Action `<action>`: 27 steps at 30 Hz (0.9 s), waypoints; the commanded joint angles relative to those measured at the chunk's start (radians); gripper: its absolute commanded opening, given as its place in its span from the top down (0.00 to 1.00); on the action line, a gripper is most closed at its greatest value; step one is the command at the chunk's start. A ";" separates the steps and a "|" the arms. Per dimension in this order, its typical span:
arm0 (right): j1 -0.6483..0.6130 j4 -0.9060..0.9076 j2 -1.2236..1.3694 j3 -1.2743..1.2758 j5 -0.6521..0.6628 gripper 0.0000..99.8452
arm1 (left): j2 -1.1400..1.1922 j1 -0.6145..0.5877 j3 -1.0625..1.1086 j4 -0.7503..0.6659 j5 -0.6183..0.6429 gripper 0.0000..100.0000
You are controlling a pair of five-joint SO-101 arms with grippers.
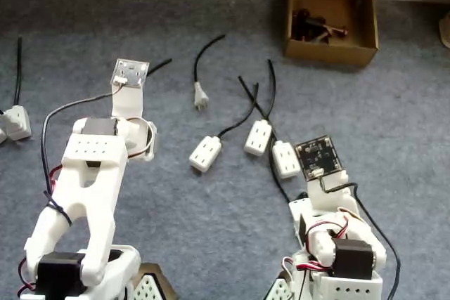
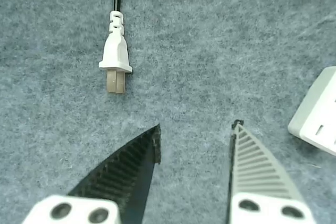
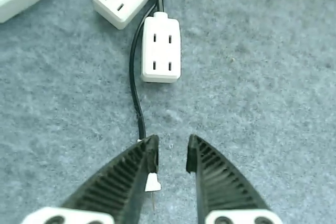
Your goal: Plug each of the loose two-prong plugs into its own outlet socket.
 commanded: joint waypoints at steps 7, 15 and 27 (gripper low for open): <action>-0.013 0.004 0.225 -0.140 -0.006 0.90 | -0.041 -0.008 -0.004 -0.015 0.008 0.79; -0.015 0.008 0.443 -0.194 -0.002 0.90 | -0.041 -0.012 -0.004 -0.017 0.008 0.79; -0.170 0.001 0.591 -0.193 -0.003 0.90 | -0.041 -0.012 -0.004 -0.017 0.008 0.79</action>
